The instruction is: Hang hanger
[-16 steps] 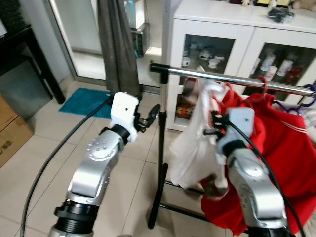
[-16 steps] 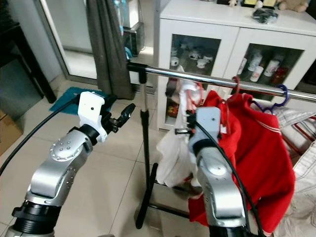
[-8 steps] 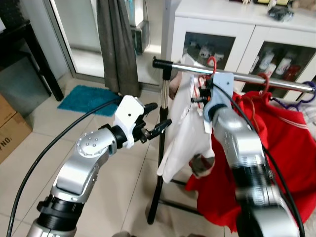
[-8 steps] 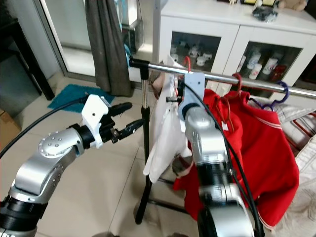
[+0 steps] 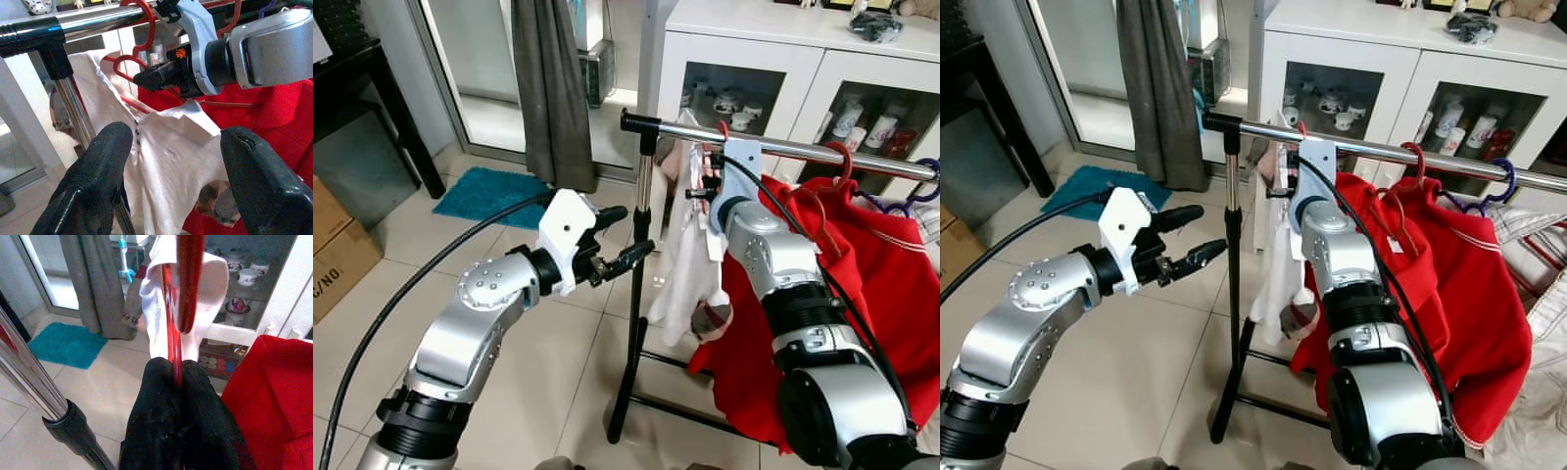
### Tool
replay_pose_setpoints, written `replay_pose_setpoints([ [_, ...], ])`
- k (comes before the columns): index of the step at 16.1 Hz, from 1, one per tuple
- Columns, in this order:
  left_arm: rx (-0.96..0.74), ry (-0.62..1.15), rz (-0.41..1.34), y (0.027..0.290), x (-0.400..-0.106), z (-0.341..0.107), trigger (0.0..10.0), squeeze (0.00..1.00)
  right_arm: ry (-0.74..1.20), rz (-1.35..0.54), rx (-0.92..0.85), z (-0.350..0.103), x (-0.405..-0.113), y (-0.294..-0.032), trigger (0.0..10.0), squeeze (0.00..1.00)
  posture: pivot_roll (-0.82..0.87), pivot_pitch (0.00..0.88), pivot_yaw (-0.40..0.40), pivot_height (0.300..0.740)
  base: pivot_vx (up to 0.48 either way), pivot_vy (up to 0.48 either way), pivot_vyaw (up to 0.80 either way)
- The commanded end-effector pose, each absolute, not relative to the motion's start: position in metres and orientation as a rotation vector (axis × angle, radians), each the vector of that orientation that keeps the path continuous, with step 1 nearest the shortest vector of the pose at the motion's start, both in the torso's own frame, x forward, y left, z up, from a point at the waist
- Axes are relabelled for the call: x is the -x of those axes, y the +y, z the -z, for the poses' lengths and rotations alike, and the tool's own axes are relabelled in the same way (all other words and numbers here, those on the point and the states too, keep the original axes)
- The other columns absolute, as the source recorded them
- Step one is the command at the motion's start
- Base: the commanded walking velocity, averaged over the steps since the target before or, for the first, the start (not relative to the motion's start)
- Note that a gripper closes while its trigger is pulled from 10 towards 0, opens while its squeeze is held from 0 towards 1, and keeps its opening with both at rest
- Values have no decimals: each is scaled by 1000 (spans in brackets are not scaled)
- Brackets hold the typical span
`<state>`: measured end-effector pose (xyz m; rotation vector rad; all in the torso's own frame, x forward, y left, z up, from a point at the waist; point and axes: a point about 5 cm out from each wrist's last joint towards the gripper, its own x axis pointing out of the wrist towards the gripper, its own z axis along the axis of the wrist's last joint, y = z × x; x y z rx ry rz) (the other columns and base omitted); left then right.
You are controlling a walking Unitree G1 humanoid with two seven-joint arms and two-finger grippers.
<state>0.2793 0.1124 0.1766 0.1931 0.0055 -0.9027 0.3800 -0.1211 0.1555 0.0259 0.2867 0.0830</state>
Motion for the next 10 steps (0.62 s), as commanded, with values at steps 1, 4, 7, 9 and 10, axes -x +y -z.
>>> replay_pose_setpoints([
  [1, -199, -6, 898, 114, -282, -182, 10000, 0, 296, -71, -44, -151, -377, -127, 10000, 1000, 36, 26, 20, 740, 0, 0, 0],
  [4, -183, 0, 896, 111, -278, -179, 10000, 0, 212, -101, -54, -159, -370, -126, 10000, 1000, 25, 42, 17, 740, 0, 0, 0],
  [7, -168, -14, 852, 115, -279, -179, 10000, 0, 132, -130, -56, -171, -355, -128, 10000, 1000, 24, 45, 11, 740, 0, 0, 0],
  [9, -118, -21, 735, 117, -283, -176, 10000, 0, 64, -171, -84, -182, -340, -130, 10000, 1000, 20, 44, 16, 740, 0, 0, 0],
  [10, -93, -8, 658, 118, -287, -173, 10000, 0, 34, -186, -102, -187, -332, -131, 10000, 1000, 18, 46, 21, 740, 0, 0, 0],
])
